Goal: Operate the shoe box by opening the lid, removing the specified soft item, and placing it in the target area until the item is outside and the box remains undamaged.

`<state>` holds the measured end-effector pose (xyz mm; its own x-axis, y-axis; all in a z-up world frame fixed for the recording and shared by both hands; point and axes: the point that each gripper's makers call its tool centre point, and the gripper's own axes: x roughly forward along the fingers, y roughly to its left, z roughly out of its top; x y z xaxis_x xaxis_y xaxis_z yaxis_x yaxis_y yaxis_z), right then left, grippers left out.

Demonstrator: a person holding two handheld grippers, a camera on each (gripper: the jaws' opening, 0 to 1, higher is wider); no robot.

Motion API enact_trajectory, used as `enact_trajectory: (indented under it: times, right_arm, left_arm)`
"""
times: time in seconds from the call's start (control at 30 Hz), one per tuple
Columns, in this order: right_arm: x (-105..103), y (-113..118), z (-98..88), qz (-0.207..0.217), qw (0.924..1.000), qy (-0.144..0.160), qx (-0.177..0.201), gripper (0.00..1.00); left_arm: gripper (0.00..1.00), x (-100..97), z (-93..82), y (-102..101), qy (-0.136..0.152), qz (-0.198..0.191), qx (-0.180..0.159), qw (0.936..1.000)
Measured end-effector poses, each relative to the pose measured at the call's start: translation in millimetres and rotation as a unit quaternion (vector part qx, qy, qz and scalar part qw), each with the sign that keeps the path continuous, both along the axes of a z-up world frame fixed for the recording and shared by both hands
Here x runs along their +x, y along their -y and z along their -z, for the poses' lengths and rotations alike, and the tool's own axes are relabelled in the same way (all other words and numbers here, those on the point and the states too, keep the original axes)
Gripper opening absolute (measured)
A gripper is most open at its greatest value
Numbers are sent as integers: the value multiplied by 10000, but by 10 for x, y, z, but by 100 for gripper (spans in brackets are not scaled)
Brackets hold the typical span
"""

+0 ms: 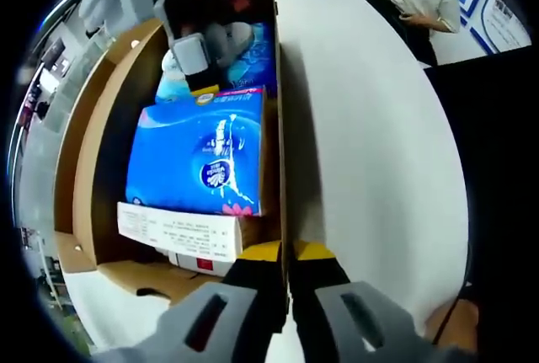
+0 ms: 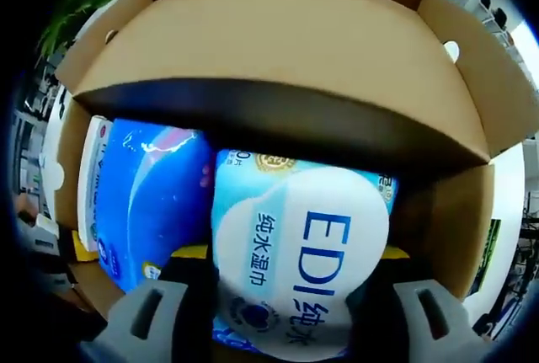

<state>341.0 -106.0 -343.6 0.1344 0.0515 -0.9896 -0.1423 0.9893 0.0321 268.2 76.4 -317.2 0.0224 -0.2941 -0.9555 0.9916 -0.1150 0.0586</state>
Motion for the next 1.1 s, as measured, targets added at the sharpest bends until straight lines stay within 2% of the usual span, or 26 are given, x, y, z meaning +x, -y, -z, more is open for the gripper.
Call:
enact_trajectory:
  times: [0.57,0.8,1.1]
  right_arm:
    - [110,55,-2,9,9999,81,-104,66]
    - [73,40,-22,9,9997,53,-231,64]
    - [-28,16,-101,170,9997,98,-143,63]
  left_arm:
    - [2,-3,1,-7,4,2,-6,10000]
    - [2,-15,-7,-20,-8,7,-38,10000]
    - [2,-30,-14,-20,-5,17,-75,10000]
